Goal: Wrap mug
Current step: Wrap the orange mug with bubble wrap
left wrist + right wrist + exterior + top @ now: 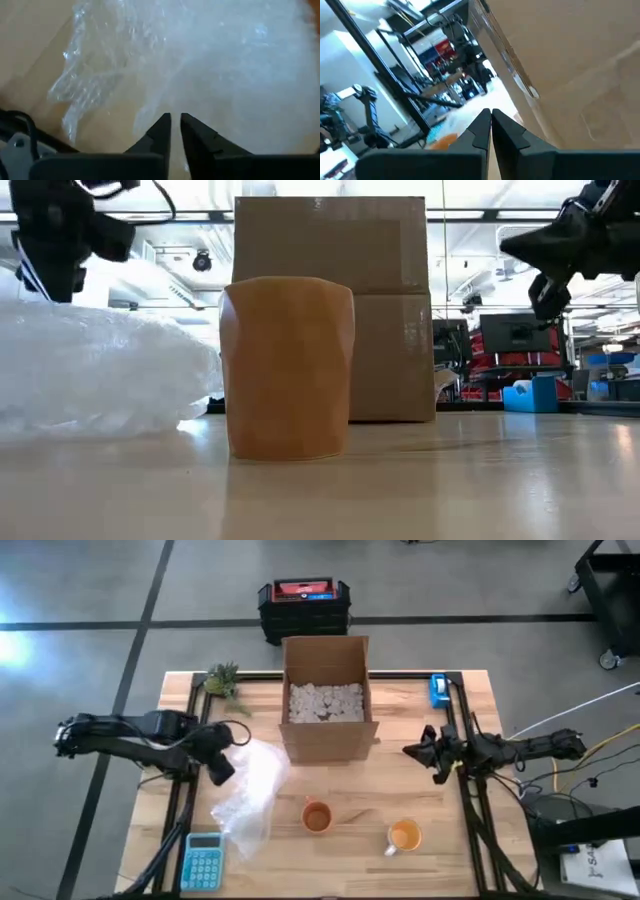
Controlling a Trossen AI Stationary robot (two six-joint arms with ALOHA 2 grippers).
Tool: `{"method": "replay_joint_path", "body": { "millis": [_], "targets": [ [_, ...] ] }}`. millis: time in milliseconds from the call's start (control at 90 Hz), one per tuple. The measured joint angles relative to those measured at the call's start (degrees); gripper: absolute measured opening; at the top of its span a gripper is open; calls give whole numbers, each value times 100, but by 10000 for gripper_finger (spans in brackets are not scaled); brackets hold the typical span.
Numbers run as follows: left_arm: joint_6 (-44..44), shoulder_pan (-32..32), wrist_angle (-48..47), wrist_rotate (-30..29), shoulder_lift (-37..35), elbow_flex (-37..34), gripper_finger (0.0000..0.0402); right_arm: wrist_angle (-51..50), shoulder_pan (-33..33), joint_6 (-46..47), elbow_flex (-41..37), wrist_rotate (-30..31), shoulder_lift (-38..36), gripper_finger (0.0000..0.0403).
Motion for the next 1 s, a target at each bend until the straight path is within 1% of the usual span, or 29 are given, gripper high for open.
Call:
{"method": "replay_joint_path", "body": {
  "millis": [178, 300, 411, 522, 589, 656, 733, 822, 856, 1000],
  "targets": [
    [-40, 7, 260, -108, 171, -470, 137, -174, 0, -16, 0, -131, 0, 0],
    [-30, 7, 1018, -171, 178, -781, 184, -199, 2, -232, 0, -143, 0, 0],
    [88, 7, 1623, -269, 188, -1030, 211, -216, 2, -568, 0, -144, -2, 0],
    [215, 7, 1888, -446, 263, -1202, 218, -230, 2, -711, 0, -142, 0, 0],
    [289, 7, 2284, -445, 275, -1272, 207, -244, 2, -716, 0, -142, 0, 0],
    [325, 4, 2599, -421, 279, -1273, 179, -267, 2, -716, 0, -143, 0, 0],
    [375, 4, 2732, -403, 279, -1216, 123, -272, 1, -716, 1, -146, -2, 0],
    [475, -2, 2925, -349, 270, -1063, 36, -272, 1, -729, 2, -148, -2, 0],
    [508, -4, 2921, -256, 268, -982, 19, -271, 1, -758, 2, -149, -2, 0],
    [559, -46, 2910, 369, 266, -436, 8, -214, 2, -921, 2, -166, -2, 0]
  ]
}}
